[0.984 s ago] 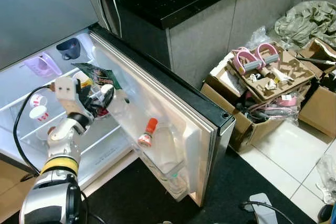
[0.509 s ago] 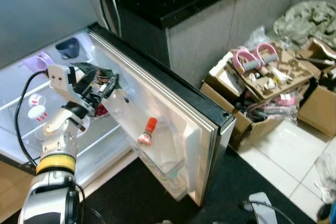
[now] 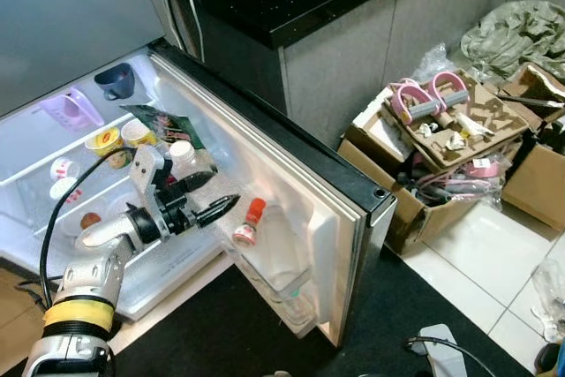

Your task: Restocking fridge

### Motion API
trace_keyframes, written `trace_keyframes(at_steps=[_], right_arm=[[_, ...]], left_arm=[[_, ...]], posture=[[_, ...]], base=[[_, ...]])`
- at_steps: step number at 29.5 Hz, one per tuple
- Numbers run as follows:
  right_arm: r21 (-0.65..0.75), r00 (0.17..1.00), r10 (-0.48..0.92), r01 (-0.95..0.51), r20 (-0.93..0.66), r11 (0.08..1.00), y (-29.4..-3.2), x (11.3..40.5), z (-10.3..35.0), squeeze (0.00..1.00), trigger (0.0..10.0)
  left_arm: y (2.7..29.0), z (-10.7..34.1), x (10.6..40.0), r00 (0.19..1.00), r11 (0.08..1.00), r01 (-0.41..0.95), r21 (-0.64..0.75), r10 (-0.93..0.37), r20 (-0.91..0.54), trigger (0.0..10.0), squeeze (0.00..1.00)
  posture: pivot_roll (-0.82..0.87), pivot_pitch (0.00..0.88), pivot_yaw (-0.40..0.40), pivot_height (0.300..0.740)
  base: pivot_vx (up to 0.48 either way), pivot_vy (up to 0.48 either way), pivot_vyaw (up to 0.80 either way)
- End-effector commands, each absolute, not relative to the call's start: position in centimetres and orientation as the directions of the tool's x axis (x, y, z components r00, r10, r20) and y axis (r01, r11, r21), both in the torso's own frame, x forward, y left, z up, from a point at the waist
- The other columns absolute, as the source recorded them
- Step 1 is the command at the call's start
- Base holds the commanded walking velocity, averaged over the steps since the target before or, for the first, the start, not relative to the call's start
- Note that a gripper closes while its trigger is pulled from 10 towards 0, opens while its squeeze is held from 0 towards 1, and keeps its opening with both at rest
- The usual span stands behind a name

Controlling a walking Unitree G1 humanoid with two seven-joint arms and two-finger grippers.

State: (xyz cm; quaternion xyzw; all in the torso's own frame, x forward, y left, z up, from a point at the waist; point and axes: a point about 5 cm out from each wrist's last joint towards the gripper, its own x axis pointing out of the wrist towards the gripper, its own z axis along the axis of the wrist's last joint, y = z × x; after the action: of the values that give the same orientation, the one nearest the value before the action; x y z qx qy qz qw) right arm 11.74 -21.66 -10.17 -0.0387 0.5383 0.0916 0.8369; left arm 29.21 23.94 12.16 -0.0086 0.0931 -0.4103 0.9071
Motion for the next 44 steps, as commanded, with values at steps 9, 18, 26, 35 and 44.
trace_keyframes(at_steps=[9,18,26,35,44], right_arm=[[0.054,0.354,0.118,-0.186,-0.928,0.981,-21.4,10.3,-10.7,0.0,10.0],[0.052,0.35,0.116,-0.189,-0.93,0.981,-21.5,10.2,-10.7,0.0,10.0],[0.042,0.35,0.109,-0.193,-0.93,0.98,-21.8,10.4,-10.6,0.0,10.0],[0.029,0.345,0.098,-0.201,-0.934,0.979,-22.2,10.2,-10.5,0.0,10.0],[0.024,0.348,0.094,-0.203,-0.933,0.979,-22.4,10.4,-10.5,0.0,10.0]], left_arm=[[23.2,12.7,29.7,0.631,0.693,0.713,-0.105,-0.7,-0.335,10.0,0.0],[21.8,13.4,32.5,0.683,0.786,0.595,-0.166,-0.604,-0.411,10.0,0.0],[21.1,13.5,32.8,0.56,0.768,0.596,-0.235,-0.607,-0.563,10.0,0.0],[20.3,12.5,32.7,0.407,0.75,0.585,-0.308,-0.6,-0.689,10.0,0.0],[19.3,12.7,33.2,0.339,0.745,0.552,-0.373,-0.61,-0.716,10.0,0.0]], posture=[[-0.09,0.111,0.092,0.74],[-0.09,0.112,0.09,0.74],[-0.09,0.098,0.086,0.74],[-0.11,0.064,0.087,0.74],[-0.12,0.064,0.09,0.74]], base=[[0.0,0.0,0.0],[0.0,0.0,0.0],[0.0,0.0,0.0],[0.0,0.0,0.0],[0.0,0.0,0.0]])
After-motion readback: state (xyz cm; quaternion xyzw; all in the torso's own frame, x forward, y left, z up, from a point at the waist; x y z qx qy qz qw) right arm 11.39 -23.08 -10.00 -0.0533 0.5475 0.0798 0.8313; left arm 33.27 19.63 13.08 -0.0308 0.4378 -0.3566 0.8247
